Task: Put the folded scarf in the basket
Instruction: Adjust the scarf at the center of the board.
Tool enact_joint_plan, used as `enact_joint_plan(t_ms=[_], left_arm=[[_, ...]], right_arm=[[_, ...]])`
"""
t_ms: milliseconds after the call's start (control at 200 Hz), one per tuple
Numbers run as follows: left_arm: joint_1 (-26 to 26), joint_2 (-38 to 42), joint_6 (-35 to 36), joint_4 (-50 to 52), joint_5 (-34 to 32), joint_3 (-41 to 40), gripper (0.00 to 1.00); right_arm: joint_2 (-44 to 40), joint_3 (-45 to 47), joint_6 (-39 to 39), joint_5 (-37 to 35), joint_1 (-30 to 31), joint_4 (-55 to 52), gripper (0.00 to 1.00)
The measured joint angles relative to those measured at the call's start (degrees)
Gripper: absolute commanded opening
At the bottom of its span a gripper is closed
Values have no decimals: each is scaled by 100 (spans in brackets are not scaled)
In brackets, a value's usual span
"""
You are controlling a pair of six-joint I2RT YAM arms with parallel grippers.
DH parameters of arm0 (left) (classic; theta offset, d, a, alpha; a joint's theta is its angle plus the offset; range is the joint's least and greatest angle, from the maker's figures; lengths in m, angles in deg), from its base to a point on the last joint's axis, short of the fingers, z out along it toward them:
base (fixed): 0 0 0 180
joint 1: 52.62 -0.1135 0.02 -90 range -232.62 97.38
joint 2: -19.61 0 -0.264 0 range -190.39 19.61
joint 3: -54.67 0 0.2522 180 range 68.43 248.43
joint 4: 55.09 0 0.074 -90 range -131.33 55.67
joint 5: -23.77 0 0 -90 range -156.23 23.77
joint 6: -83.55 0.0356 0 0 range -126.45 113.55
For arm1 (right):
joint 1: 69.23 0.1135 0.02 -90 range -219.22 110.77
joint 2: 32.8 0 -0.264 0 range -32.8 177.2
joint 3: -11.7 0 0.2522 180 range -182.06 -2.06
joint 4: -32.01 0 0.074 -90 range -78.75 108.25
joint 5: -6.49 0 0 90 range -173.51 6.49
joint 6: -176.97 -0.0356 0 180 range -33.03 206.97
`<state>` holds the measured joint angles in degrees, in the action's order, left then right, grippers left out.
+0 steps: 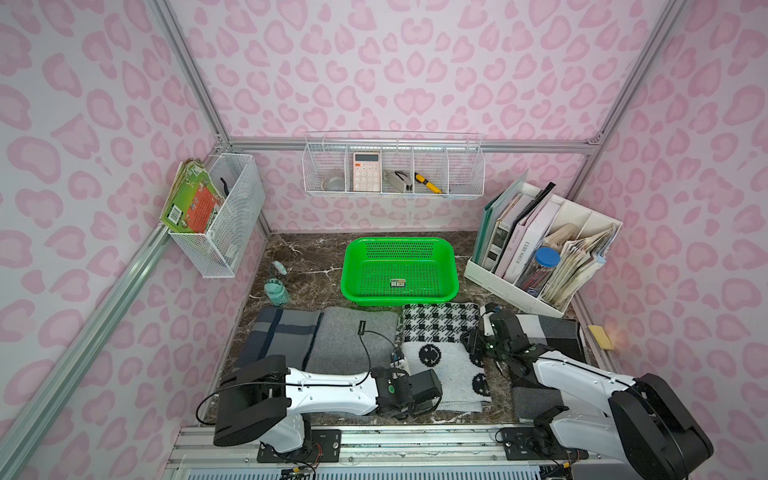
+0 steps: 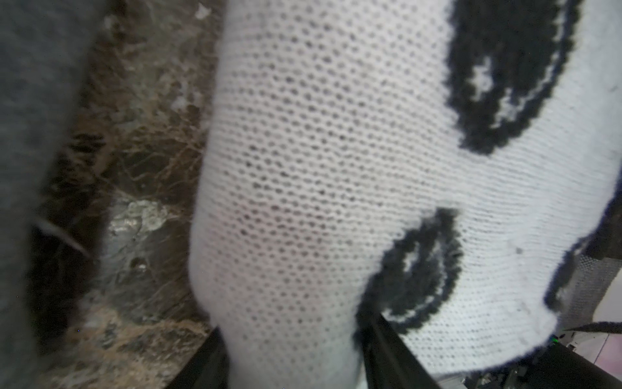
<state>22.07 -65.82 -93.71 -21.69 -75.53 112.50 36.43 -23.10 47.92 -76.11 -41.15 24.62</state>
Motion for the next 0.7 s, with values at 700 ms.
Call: enact_joint_plan(t_ms=[700], left_arm=[[-1231,-186,1016,728,-466,1051,61]], right_arm=[[-5571,1456,-780,-640,-17,-2214,46]])
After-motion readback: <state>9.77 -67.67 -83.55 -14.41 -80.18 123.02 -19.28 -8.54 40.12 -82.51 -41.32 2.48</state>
